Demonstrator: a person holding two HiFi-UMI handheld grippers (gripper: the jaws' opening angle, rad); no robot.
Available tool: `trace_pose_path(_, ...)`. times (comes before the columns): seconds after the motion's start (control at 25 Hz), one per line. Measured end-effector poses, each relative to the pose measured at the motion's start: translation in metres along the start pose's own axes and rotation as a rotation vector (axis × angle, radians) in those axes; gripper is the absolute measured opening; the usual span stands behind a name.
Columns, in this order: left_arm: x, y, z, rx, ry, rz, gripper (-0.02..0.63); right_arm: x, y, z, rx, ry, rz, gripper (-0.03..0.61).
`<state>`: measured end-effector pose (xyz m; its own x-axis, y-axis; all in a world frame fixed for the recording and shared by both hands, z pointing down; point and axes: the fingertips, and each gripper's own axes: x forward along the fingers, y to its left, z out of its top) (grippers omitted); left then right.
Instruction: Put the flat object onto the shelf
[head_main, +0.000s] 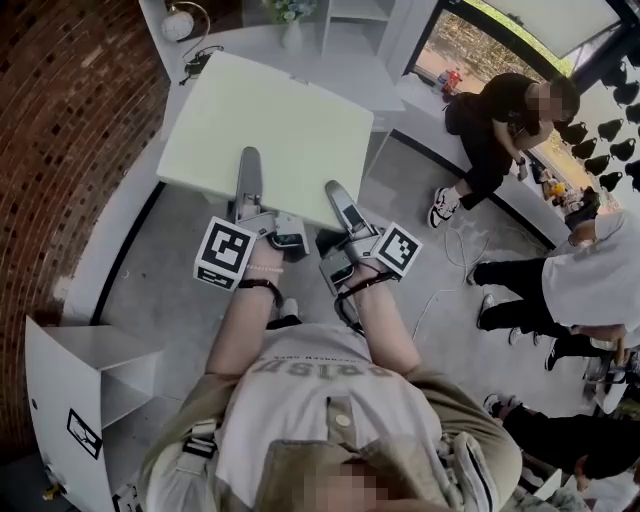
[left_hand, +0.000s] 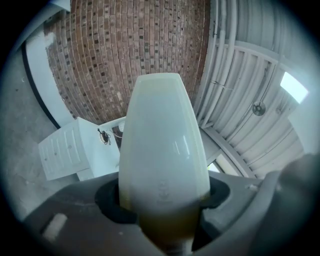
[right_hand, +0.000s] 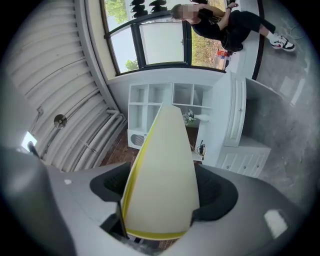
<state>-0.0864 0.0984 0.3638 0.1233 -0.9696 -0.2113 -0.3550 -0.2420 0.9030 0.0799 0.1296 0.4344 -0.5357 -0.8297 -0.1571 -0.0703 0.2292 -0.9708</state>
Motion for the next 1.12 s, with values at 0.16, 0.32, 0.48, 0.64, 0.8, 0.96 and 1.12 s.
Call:
trace_pose_path(0.16, 0.035, 0.002, 0.010, 0.003, 0.042, -0.081, 0.325, 0.032, -0.003, 0.011, -0.013, -0.020, 0.029, 0.376)
trace_pose_path(0.32, 0.064, 0.007, 0.013, 0.013, 0.141, -0.158, 0.338, 0.060, -0.005, 0.027, -0.022, -0.055, 0.053, 0.361)
trace_pose_path(0.48, 0.082, 0.011, 0.007, 0.063, 0.257, -0.232, 0.371, 0.082, -0.003, 0.049, -0.065, -0.070, 0.075, 0.353)
trace_pose_path(0.64, 0.092, 0.018, -0.003, 0.081, 0.343, -0.273, 0.394, 0.098, 0.003, 0.070, -0.112, -0.072, 0.091, 0.348)
trace_pose_path(0.8, 0.104, 0.031, -0.008, 0.034, 0.362, -0.259, 0.396, 0.114, 0.006, 0.084, -0.158, -0.066, 0.090, 0.342)
trace_pose_path(0.96, 0.121, 0.039, -0.009, 0.003, 0.338, -0.251, 0.383, 0.130, -0.003, 0.094, -0.159, -0.072, 0.084, 0.342)
trace_pose_path(1.12, 0.142, 0.053, -0.007, -0.025, 0.281, -0.235, 0.359, 0.150, -0.013, 0.108, -0.160, -0.075, 0.074, 0.351)
